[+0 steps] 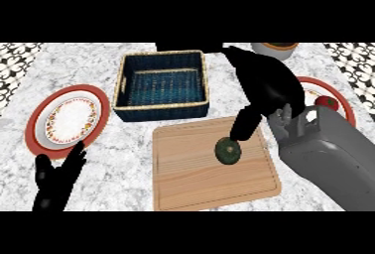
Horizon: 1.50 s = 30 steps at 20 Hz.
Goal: Pick the squash from the cutting board and place it in the basket
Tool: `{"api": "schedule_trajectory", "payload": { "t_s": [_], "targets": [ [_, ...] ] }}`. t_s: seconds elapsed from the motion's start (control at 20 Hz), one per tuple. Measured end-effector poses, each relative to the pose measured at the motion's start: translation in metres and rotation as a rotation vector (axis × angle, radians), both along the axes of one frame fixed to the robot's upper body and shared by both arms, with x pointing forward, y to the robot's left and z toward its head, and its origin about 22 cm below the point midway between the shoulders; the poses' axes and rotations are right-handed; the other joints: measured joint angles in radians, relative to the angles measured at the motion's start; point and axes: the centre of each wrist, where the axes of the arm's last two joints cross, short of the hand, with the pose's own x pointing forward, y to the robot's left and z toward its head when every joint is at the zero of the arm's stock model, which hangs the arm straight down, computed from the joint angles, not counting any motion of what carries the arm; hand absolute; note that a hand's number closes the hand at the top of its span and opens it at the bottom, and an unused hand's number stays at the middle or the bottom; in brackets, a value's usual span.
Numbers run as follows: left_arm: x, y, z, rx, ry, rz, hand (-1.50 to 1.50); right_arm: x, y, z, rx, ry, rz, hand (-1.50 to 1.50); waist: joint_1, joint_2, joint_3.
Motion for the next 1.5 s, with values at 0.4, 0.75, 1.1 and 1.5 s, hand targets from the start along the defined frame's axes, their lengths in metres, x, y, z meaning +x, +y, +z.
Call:
{"api": "schedule_trajectory", "payload": {
  "t_s": [0.4, 0.75, 1.1, 1.5],
  "targets": [
    [-0.001, -0.004, 0.003, 0.001, -0.013, -0.017, 0.00, -0.030, -0.029, 0.035, -0.004, 0.091, 0.061, -1.50, 0.015, 0.012, 0.001],
    [0.004, -0.005, 0.006, -0.004, -0.006, -0.037, 0.00, -0.053, -0.035, 0.035, 0.011, 0.119, 0.076, -1.50, 0.036, 0.022, 0.002],
    [0.008, -0.006, 0.007, -0.004, -0.008, -0.052, 0.00, -0.061, -0.034, 0.005, 0.005, 0.128, 0.058, -1.50, 0.052, 0.028, 0.004],
    [0.007, -0.011, 0.007, -0.004, -0.023, -0.059, 0.00, -0.060, -0.025, -0.041, -0.046, 0.161, 0.014, -1.50, 0.060, 0.030, 0.004]
  ]
}}
